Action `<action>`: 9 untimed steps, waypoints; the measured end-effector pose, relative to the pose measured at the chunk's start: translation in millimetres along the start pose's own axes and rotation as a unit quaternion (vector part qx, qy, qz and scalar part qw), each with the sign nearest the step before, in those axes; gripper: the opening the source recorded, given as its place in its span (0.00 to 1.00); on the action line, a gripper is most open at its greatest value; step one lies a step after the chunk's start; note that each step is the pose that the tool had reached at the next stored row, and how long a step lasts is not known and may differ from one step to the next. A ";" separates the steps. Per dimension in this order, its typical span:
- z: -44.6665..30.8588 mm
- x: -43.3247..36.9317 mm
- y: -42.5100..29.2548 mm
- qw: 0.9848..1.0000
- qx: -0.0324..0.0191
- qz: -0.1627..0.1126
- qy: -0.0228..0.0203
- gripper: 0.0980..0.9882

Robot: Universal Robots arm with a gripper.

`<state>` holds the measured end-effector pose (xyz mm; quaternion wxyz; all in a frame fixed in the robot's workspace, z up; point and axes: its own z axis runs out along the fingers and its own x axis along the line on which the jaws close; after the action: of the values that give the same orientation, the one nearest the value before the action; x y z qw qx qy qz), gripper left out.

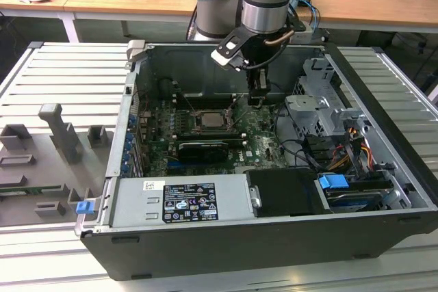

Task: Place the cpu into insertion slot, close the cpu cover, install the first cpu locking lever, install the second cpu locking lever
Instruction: 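Close the cpu cover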

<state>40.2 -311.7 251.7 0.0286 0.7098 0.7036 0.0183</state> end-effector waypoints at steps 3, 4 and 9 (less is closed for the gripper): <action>-0.3 -0.1 -3.9 1.000 0.000 0.000 0.000 0.01; -0.4 0.0 -5.6 1.000 0.000 0.000 0.000 0.01; -0.6 -0.1 -9.0 1.000 0.000 0.000 0.000 0.01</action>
<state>31.2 -311.7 251.7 0.0286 0.7098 0.7036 0.0183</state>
